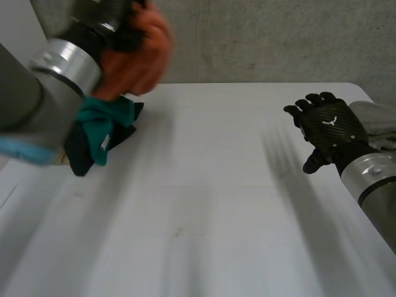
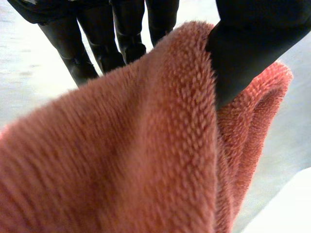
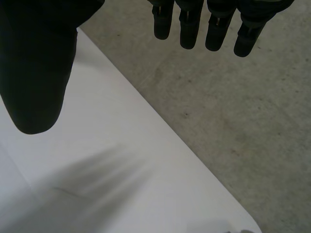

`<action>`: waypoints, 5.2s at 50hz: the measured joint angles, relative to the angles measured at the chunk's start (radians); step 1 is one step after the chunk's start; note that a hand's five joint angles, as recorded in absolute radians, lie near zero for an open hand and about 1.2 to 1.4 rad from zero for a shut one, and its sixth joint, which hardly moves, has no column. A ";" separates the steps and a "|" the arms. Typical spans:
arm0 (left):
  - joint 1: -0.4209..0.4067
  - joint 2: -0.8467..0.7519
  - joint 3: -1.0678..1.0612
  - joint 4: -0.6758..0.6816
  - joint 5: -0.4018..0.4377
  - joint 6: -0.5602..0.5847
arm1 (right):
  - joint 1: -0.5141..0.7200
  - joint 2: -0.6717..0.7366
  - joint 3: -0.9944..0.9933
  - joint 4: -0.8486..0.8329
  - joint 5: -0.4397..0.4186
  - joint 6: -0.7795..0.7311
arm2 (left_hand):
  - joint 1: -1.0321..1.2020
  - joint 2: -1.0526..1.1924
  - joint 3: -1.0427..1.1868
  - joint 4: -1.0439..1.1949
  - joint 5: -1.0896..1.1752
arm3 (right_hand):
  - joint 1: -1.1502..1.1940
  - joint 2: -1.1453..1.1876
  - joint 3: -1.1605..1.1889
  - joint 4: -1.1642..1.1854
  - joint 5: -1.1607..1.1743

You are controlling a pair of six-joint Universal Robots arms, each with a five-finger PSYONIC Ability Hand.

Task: Fold the laundry.

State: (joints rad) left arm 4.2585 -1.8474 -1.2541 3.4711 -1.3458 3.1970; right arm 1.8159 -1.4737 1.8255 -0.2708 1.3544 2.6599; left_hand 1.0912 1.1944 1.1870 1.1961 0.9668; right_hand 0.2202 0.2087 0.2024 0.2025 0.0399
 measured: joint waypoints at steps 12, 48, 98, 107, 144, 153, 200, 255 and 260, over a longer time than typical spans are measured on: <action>-0.269 -0.120 -0.279 0.051 0.041 -0.014 | -0.081 -0.001 0.010 0.004 0.012 0.011 | -0.340 -0.348 -0.339 -0.350 -0.310 | 0.000 0.000 0.000 0.000 0.000; 0.084 -0.447 0.020 -0.223 0.063 0.299 | 0.091 -0.003 0.099 0.331 -0.113 -0.161 | -0.862 -0.953 -0.944 -0.961 -0.908 | 0.004 0.003 0.007 0.009 0.006; 0.086 -0.089 -0.507 0.078 -0.068 0.263 | 0.011 0.266 -0.197 0.128 0.046 -0.125 | 0.040 -0.028 -0.021 -0.027 -0.010 | 0.892 0.964 0.980 0.995 0.915; 0.087 0.139 -0.688 -0.004 -0.067 0.370 | -0.033 0.240 -0.162 0.291 0.042 -0.268 | -0.758 -0.839 -0.828 -0.845 -0.794 | 0.192 0.204 0.222 0.223 0.181; 0.128 -0.023 -0.280 -0.130 -0.070 -0.084 | 0.045 0.824 -0.994 0.615 0.191 0.670 | -0.783 -0.904 -0.892 -0.910 -0.863 | 0.370 0.365 0.369 0.367 0.362; 0.132 -0.027 -0.286 -0.126 -0.068 -0.074 | 0.115 0.811 -1.068 0.601 0.232 0.632 | -0.805 -0.920 -0.914 -0.924 -0.881 | 0.881 0.964 0.974 0.988 0.939; 0.099 -0.389 0.152 -0.036 -0.047 0.084 | 0.084 0.119 -0.547 0.442 0.033 0.105 | 0.057 0.000 0.001 0.004 0.011 | 0.881 0.964 0.983 0.995 0.944; 0.090 0.059 -0.564 0.260 0.010 0.212 | -0.068 0.457 -0.413 0.263 0.150 0.382 | 0.057 0.002 0.004 0.004 0.011 | 0.323 0.333 0.333 0.331 0.300; 0.089 0.078 -0.540 0.260 0.009 0.186 | -0.086 0.426 -0.335 0.268 0.159 0.477 | 0.057 0.002 0.004 0.004 0.011 | 0.316 0.321 0.322 0.318 0.285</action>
State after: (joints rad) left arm 4.3475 -1.7692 -1.7942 3.7313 -1.3367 3.3834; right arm 1.7295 -1.0481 1.4908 -0.0030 1.5133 3.1372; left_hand 1.1480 1.1967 1.1906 1.2002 0.9777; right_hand 0.5358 0.5296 0.5245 0.5209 0.3253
